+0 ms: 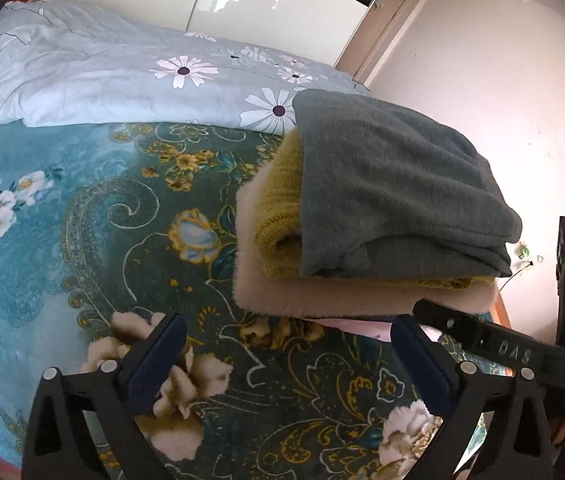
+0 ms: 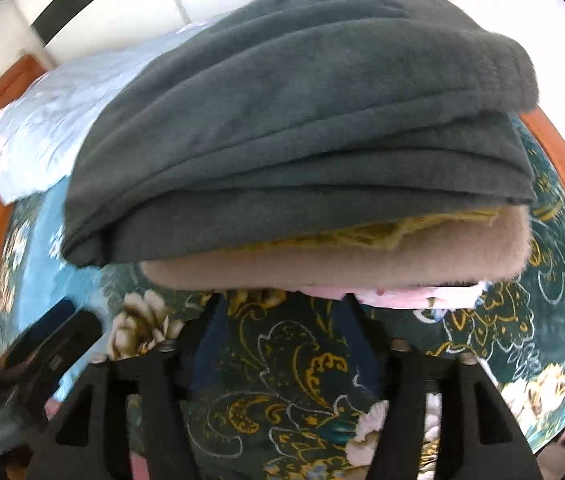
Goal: Fold clothes
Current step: 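Open both grippers and withdraw them from the clothes stack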
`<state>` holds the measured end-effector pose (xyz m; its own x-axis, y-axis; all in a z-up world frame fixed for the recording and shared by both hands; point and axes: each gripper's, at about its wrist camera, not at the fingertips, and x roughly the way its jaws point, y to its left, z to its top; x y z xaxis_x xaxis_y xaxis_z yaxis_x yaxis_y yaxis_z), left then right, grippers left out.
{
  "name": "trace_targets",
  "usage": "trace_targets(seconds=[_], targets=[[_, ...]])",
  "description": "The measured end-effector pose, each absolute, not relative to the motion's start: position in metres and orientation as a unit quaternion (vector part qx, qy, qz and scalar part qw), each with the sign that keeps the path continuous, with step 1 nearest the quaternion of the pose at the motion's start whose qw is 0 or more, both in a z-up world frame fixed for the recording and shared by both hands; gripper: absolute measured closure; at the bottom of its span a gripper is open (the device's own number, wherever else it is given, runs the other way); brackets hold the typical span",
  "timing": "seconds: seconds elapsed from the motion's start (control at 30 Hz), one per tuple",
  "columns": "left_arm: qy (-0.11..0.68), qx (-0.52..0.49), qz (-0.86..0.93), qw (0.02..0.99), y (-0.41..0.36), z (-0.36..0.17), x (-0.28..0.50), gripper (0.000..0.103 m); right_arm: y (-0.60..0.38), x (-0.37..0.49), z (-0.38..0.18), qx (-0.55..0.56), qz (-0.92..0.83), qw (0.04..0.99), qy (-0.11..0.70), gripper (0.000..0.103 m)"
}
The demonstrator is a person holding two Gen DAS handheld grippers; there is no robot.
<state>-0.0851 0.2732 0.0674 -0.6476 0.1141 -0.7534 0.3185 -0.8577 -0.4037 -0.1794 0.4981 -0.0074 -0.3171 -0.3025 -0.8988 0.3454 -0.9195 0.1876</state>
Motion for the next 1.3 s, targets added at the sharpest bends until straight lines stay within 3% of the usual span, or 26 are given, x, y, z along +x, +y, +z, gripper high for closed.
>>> trace_targets(seconds=[0.1,0.33,0.93,1.3], targets=[[0.260,0.417,-0.869,0.059,0.272,0.067,-0.086,0.000,0.505,-0.181,0.000,0.526,-0.834,0.167,0.012,0.010],[0.261,0.434,-0.859,0.079,0.263,0.061,-0.089,0.000,0.498,-0.183,0.001,0.516,-0.845,0.137,0.026,0.000],[0.260,0.447,-0.856,0.004,0.256,0.042,-0.094,0.000,0.465,-0.181,0.010,0.511,-0.856,0.035,0.069,0.000],[0.321,0.401,-0.858,0.031,0.224,0.044,-0.078,0.000,0.449,-0.174,0.013,0.506,-0.859,0.010,0.083,0.000]])
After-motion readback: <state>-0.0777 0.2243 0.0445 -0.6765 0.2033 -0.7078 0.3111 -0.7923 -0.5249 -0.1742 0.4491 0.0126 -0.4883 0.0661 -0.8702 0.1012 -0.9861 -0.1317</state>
